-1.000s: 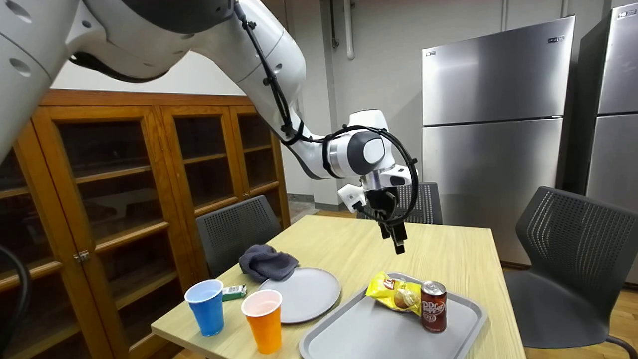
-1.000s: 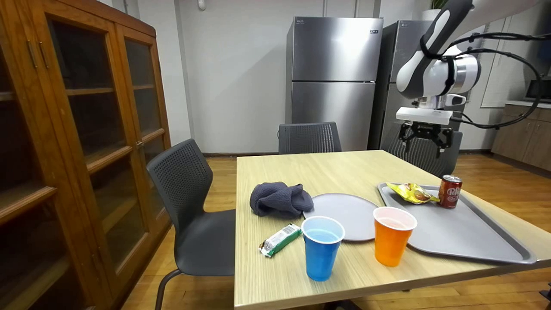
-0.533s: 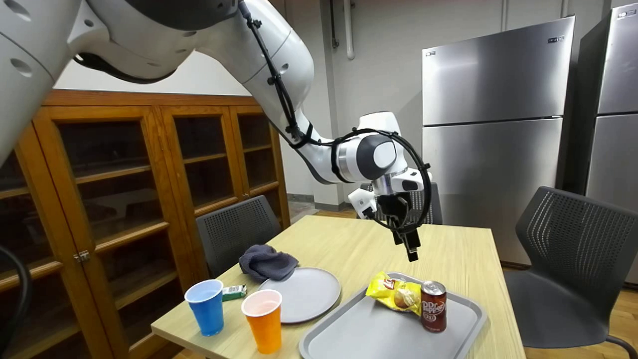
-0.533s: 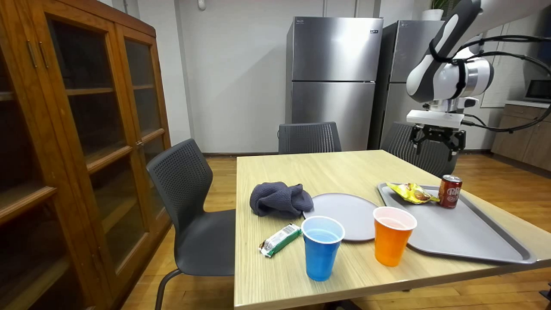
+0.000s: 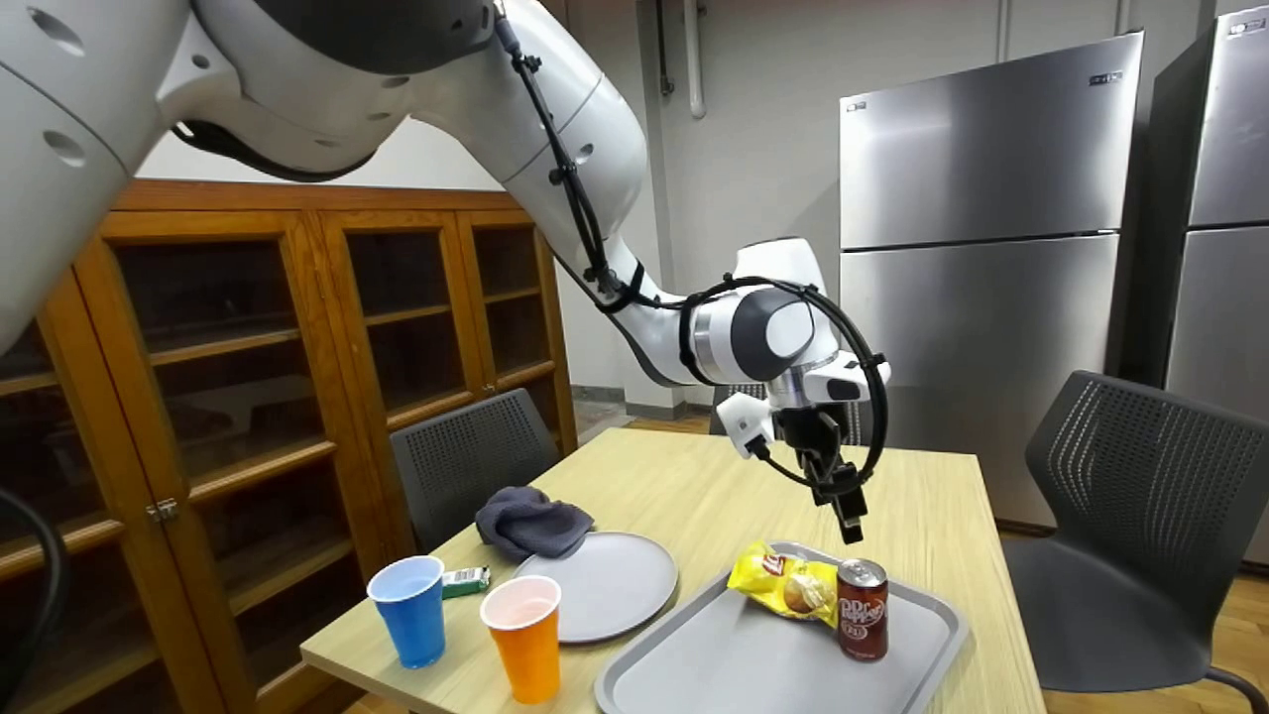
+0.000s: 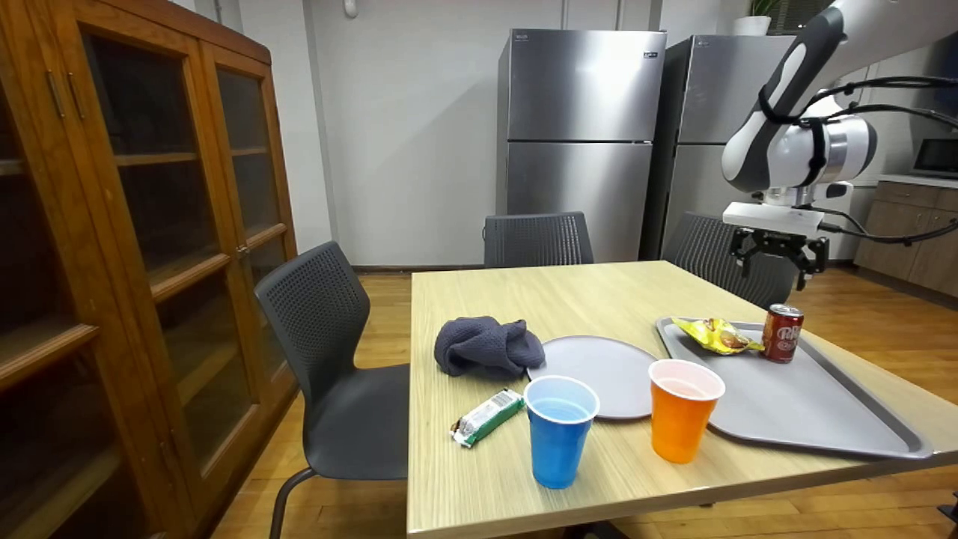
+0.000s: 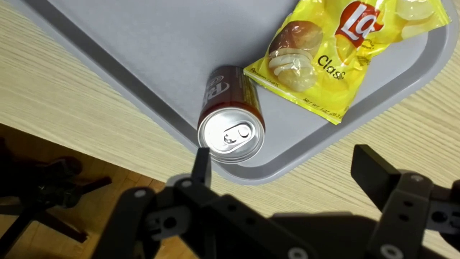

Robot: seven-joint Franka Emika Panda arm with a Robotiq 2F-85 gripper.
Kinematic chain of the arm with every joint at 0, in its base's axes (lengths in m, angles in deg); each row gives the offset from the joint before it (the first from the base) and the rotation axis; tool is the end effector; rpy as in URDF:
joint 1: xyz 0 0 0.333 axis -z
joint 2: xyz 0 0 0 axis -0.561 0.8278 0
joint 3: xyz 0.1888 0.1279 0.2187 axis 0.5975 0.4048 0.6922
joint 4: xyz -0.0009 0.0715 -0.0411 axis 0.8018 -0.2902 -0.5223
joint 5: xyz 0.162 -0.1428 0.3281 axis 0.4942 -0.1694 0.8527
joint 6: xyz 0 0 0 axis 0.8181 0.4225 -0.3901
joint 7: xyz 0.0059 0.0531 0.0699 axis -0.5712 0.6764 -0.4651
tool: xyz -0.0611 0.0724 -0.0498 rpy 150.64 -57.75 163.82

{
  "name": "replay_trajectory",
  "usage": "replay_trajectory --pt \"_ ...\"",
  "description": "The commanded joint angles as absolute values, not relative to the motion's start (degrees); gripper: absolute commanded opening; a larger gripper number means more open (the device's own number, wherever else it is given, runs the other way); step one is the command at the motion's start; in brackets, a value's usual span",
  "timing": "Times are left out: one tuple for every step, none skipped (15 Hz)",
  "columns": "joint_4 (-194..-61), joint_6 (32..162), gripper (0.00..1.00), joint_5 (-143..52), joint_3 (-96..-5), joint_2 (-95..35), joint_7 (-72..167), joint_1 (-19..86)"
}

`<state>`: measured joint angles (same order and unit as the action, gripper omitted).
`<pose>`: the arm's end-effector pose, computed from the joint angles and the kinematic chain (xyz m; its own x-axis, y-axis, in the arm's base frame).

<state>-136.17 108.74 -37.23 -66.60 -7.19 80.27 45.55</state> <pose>0.5876 -0.3363 0.2129 0.3753 -0.9016 0.2150 -0.9256 -0.3770 0.0344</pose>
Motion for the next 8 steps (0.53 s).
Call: replay_trajectory --pt "-136.3 110.5 1.00 -36.3 -67.1 -6.3 80.7 46.2" --pt "-136.2 110.4 1.00 -36.2 -67.1 -6.0 80.7 46.3" --pt "-136.2 110.4 1.00 -36.2 -67.3 -5.8 80.8 46.3" --pt "-136.1 110.2 1.00 -36.2 -67.4 -5.5 80.9 46.3" --pt "-135.9 109.8 1.00 -36.1 -67.5 -5.2 81.0 46.4" --pt "-135.8 109.4 1.00 -36.0 -67.5 -4.9 81.0 46.4" --pt "-135.7 109.4 1.00 -36.0 -67.6 -4.6 81.1 46.4" --pt "-135.5 109.3 1.00 -36.0 -67.7 -4.2 81.3 46.4"
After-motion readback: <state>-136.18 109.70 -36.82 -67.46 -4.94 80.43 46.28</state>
